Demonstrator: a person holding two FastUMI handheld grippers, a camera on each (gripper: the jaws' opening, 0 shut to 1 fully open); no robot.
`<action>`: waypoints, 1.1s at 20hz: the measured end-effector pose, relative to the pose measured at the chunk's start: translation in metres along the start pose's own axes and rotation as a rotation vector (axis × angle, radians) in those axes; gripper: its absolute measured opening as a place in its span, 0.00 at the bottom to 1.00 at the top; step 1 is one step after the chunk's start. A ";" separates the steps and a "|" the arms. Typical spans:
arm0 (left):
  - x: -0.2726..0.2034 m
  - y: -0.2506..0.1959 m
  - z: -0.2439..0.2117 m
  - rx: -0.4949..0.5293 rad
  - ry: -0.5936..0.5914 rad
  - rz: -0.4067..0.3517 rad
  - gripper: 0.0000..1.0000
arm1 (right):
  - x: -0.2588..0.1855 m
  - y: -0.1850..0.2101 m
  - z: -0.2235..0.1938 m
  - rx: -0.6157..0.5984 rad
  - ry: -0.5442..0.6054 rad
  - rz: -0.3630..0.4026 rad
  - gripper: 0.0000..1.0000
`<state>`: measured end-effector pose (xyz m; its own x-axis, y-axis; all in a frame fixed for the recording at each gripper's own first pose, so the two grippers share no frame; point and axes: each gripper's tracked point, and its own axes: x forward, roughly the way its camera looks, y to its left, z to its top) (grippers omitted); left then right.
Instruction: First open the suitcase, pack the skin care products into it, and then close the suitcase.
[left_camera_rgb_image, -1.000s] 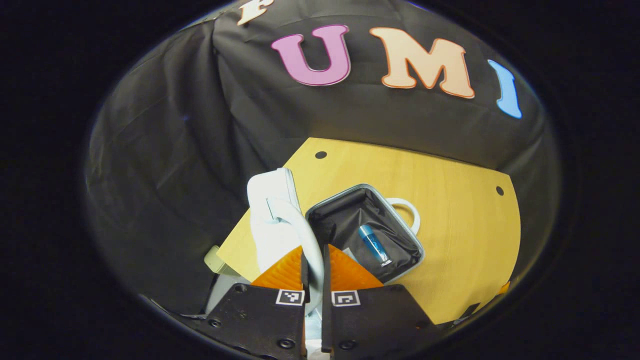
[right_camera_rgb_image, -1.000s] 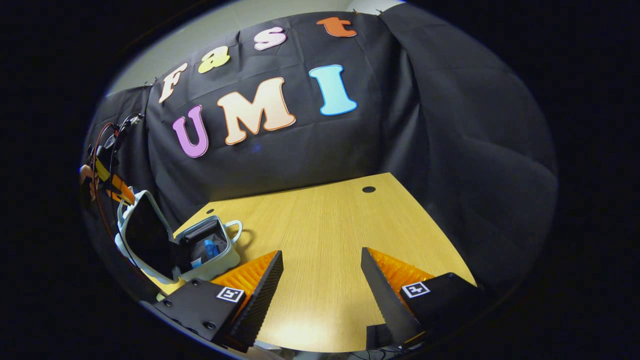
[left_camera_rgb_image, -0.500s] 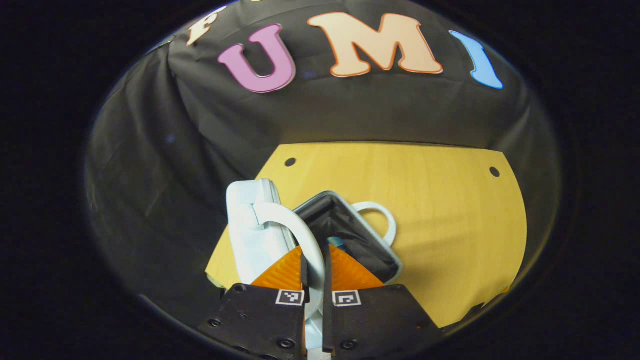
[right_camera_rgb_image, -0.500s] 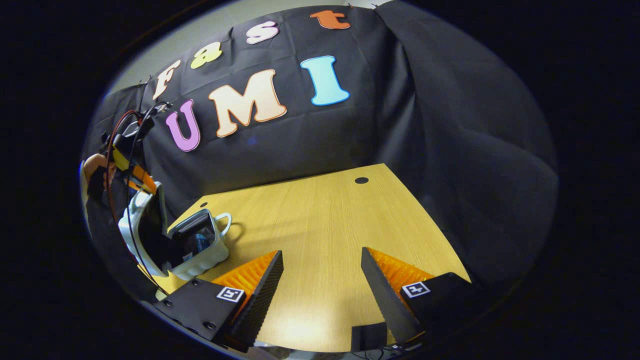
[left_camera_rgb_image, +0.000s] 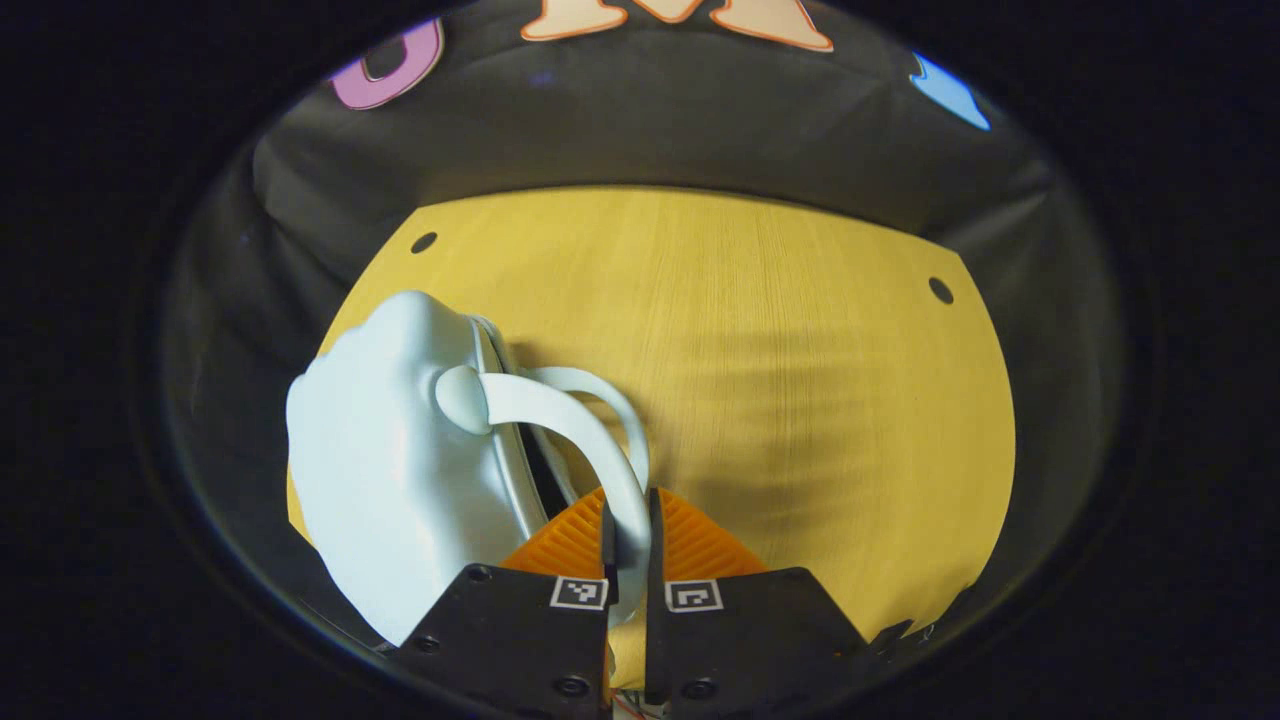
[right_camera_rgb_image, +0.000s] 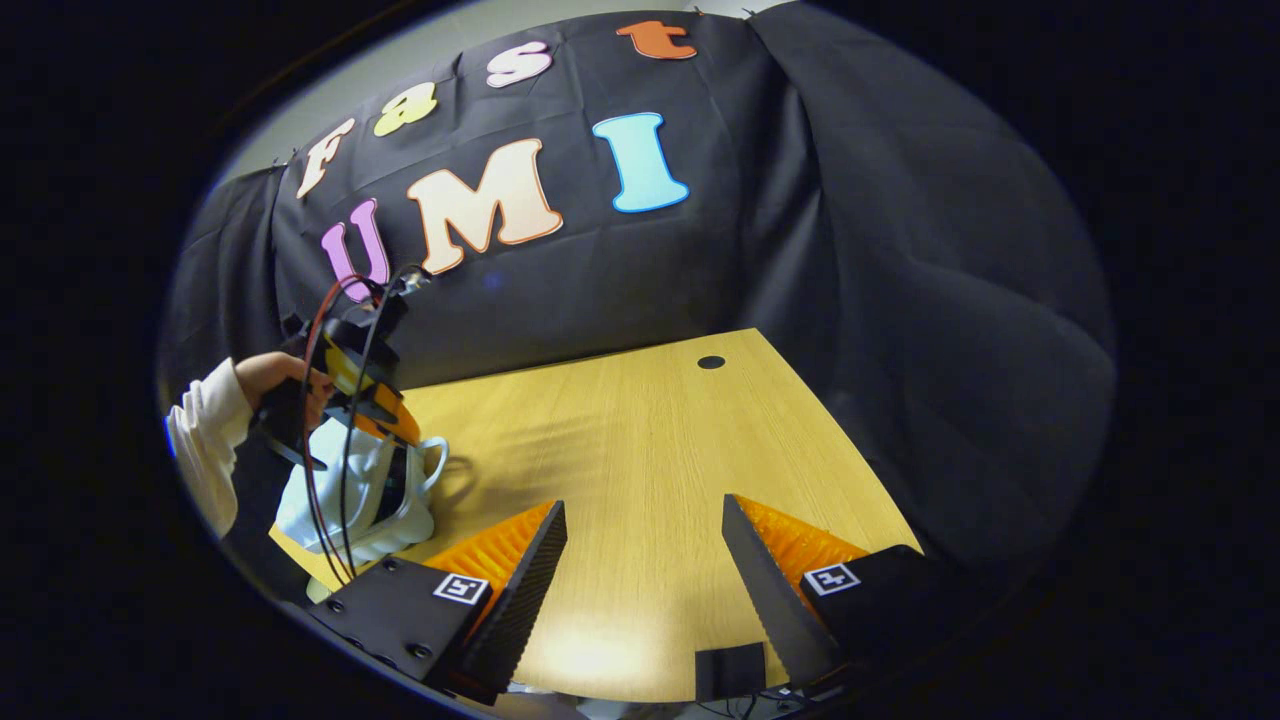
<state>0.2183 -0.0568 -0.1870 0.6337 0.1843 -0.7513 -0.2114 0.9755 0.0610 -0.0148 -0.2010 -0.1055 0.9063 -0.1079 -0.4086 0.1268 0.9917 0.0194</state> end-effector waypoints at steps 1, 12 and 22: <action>0.007 0.000 -0.004 0.008 0.014 0.000 0.07 | 0.000 0.003 0.000 0.004 0.001 0.004 0.98; -0.025 -0.028 -0.018 0.083 -0.045 -0.117 1.00 | -0.002 0.028 0.032 -0.011 -0.054 0.002 0.98; -0.090 -0.030 -0.081 0.235 -0.105 -0.256 0.95 | -0.037 0.057 0.058 0.023 -0.166 -0.001 0.98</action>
<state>0.1070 -0.1124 -0.1746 0.7197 -0.0700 -0.6907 0.1330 0.9904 0.0382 -0.0178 -0.1442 -0.0367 0.9602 -0.1209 -0.2519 0.1353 0.9900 0.0406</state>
